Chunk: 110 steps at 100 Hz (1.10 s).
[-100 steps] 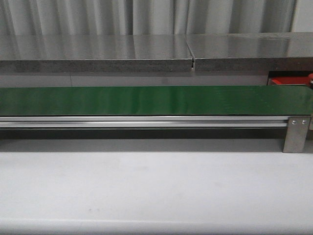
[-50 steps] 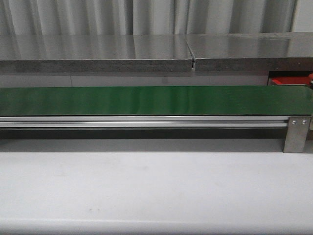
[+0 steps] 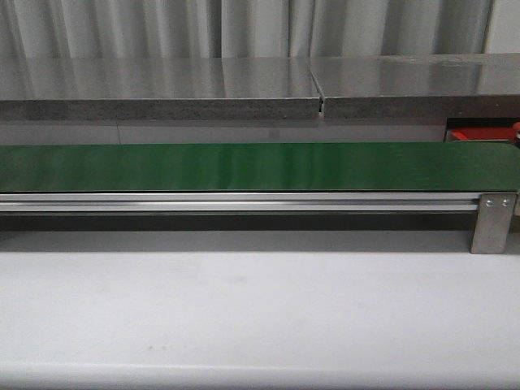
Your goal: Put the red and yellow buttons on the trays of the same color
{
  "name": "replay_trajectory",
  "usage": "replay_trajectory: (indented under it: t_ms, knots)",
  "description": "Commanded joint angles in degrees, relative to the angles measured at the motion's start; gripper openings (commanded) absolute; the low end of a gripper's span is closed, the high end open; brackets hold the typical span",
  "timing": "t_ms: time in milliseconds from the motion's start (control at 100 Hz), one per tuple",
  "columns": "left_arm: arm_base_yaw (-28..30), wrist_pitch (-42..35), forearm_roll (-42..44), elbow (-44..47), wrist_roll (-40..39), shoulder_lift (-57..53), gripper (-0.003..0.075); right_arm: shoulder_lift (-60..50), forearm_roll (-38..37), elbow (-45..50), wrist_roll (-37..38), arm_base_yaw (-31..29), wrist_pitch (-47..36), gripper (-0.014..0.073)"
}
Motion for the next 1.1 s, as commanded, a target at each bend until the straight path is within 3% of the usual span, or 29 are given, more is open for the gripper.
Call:
replay_trajectory:
  t_ms: [0,370,1090]
  knots:
    - [1.7,-0.9,2.3,-1.8,-0.8,-2.9,0.0587,0.2,0.7,-1.6,-0.6,0.0,-4.2,-0.0118]
    - [7.9,-0.9,4.6,-1.7,-0.9,-0.3,0.0587,0.2,0.7,-1.6,-0.6,0.0,-4.2,-0.0118]
    - [8.7,-5.2,4.2,-2.7,-3.4,11.7,0.0587,0.2,0.7,-1.6,-0.6,0.0,-4.2,-0.0118]
